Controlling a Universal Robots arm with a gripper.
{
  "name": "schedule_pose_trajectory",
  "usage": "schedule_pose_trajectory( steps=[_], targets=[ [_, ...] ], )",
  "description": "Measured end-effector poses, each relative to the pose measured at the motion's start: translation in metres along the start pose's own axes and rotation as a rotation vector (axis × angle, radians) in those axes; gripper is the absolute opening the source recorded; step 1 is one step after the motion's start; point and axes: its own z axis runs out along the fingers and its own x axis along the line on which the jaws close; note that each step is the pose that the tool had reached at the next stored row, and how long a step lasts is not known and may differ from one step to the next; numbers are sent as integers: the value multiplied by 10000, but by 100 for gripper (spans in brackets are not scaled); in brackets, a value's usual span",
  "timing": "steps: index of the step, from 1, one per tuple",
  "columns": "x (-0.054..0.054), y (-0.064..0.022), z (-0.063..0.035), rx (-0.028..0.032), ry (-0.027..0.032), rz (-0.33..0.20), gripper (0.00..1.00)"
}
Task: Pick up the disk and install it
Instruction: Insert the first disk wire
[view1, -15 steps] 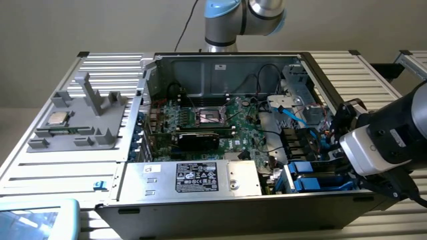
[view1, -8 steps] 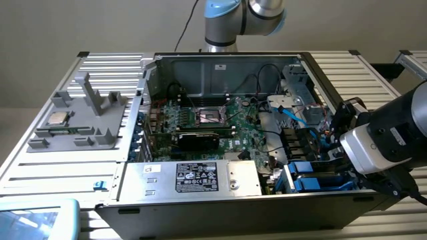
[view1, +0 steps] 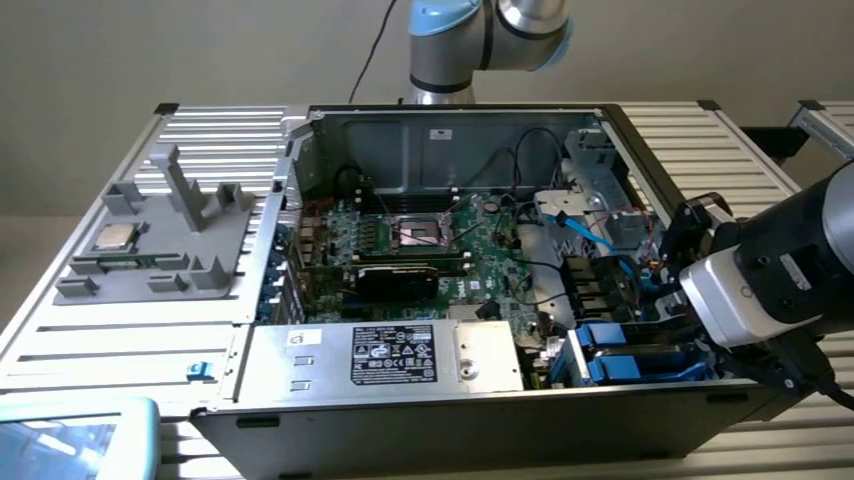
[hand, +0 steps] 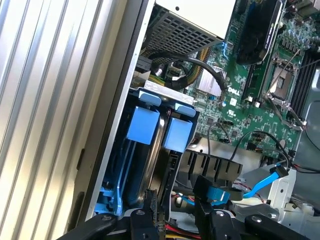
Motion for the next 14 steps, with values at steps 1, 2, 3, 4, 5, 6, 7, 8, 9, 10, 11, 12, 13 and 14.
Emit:
schedule_pose_trajectory(
  steps=[1, 2, 3, 4, 5, 6, 7, 8, 9, 10, 11, 12, 13, 14],
  targets=[
    [1, 0, 1, 2, -9, 1, 43],
    [1, 0, 1, 4, -17, 0, 43],
    [1, 0, 2, 6, -24, 0, 43],
    [1, 0, 2, 7, -30, 0, 43],
    [1, 0, 2, 7, -33, 0, 41],
    [1, 1, 2, 7, -36, 1, 41],
    [1, 1, 2, 7, -37, 2, 34],
    [2, 1, 3, 5, -39, 2, 34],
    [2, 1, 3, 3, -40, 4, 34],
    [2, 1, 4, -1, -41, 5, 27],
    [3, 1, 4, -5, -41, 6, 27],
    [3, 1, 5, -9, -43, 8, 27],
    [3, 1, 5, -15, -44, 10, 24],
    [3, 1, 6, -22, -48, 14, 24]
  ],
)
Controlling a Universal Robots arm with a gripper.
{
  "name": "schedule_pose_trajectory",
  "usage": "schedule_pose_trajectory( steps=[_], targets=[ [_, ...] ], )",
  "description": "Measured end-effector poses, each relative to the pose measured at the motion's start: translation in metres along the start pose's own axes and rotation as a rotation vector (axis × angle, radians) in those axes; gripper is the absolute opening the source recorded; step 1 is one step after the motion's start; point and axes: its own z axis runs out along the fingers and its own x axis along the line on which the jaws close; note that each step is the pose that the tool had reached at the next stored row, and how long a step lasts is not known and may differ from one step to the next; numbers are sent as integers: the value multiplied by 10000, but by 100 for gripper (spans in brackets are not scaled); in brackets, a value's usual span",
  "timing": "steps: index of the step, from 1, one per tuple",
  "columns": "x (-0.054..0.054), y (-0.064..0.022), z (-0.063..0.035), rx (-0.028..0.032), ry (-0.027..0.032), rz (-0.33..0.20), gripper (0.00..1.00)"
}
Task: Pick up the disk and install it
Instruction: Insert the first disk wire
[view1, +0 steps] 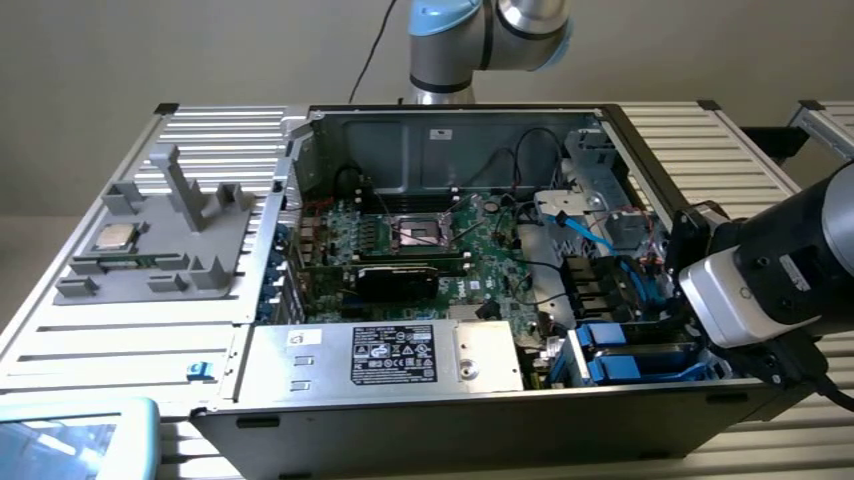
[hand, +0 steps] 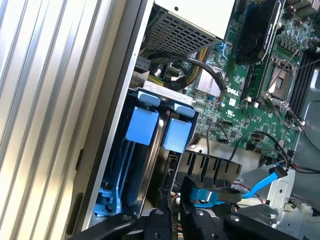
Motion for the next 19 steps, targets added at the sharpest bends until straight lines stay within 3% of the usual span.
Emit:
schedule_pose_trajectory(
  steps=[1, 5, 6, 9, 13, 15, 16, 19],
  targets=[
    [0, 0, 1, -9, -3, 4, 18],
    [0, 0, 1, -52, -15, 21, 16],
    [-7, -2, 5, -61, 14, 22, 16],
    [-74, -20, -6, -121, 238, 23, 16],
    [-188, -50, -42, -163, 449, 17, 16],
    [-223, -59, -51, -212, 634, 13, 16],
    [-234, -61, -49, -249, 766, 11, 16],
    [-273, -71, -39, -379, 1251, 11, 16]
  ],
)
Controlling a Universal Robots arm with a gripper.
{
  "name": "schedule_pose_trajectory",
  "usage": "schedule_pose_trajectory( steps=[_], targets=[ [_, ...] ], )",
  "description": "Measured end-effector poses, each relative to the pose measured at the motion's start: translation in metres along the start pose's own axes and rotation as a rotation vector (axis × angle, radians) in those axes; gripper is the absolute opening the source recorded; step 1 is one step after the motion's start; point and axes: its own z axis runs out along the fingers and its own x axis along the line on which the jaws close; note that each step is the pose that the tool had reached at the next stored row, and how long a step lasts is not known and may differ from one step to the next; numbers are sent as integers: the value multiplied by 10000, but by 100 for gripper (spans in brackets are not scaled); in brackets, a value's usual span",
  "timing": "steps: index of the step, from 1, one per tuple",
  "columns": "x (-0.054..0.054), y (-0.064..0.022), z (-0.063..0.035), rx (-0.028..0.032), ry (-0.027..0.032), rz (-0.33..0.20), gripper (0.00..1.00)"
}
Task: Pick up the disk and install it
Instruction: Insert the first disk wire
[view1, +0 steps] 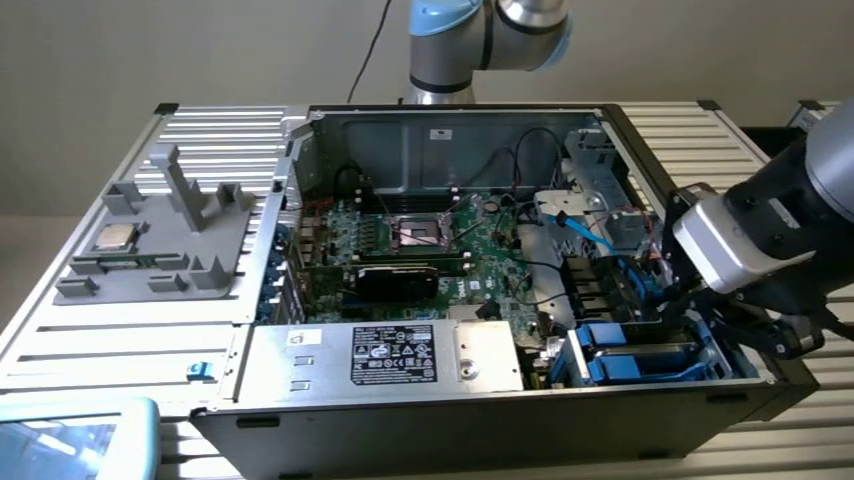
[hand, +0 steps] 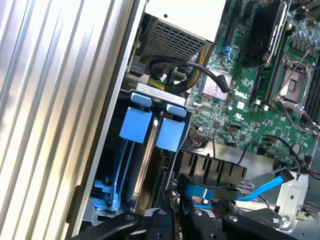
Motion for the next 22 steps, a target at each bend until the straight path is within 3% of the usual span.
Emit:
schedule_pose_trajectory(
  steps=[2, 7, 8, 12, 13, 22],
  targets=[
    [-42, -11, 3, -63, 258, 2, 16],
    [-157, -42, -9, -204, 783, 6, 16],
    [-175, -47, -9, -241, 922, 7, 16],
    [-237, -63, -1, -421, 1585, 13, 16],
    [-257, -67, -1, -455, 1710, 15, 16],
    [-419, -71, -19, -672, 2534, 21, 16]
  ],
)
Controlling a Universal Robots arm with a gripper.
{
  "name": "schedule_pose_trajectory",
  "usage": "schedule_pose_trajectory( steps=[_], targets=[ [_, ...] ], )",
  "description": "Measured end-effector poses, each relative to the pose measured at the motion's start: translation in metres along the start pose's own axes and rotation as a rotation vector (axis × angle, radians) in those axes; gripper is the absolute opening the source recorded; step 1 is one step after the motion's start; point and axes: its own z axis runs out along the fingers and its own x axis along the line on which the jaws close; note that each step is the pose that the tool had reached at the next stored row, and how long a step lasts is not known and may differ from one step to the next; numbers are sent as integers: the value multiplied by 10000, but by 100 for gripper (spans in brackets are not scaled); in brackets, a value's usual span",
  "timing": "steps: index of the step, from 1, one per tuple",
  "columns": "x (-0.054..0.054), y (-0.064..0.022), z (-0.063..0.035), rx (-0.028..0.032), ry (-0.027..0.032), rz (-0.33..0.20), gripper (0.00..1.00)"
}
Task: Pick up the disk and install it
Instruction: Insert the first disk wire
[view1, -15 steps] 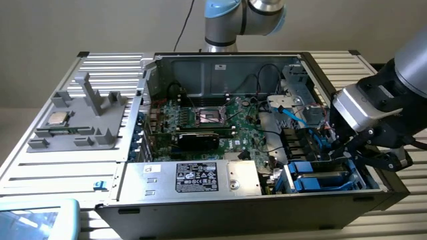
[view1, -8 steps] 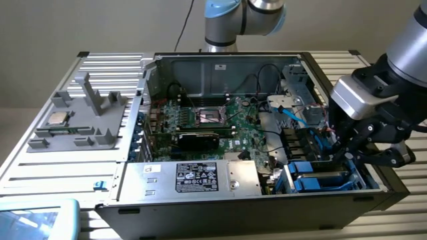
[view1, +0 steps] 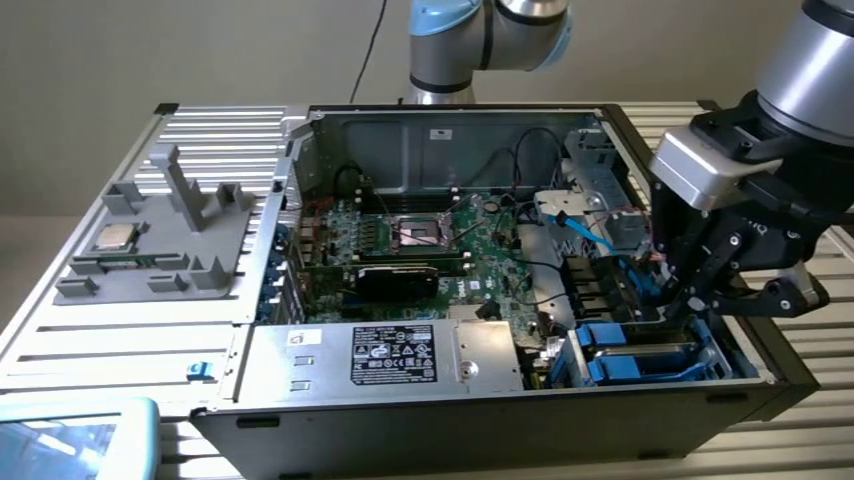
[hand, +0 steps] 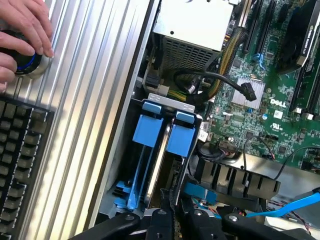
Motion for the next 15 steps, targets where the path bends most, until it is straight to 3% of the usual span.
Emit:
schedule_pose_trajectory(
  steps=[3, 5, 11, 15],
  targets=[
    [-11, 26, -13, 1, 197, 6, 16],
    [-15, 41, -22, 12, 260, 21, 16],
    [-51, 44, -24, 34, 278, 134, 16],
    [-103, 25, -16, 18, 333, 239, 16]
  ],
)
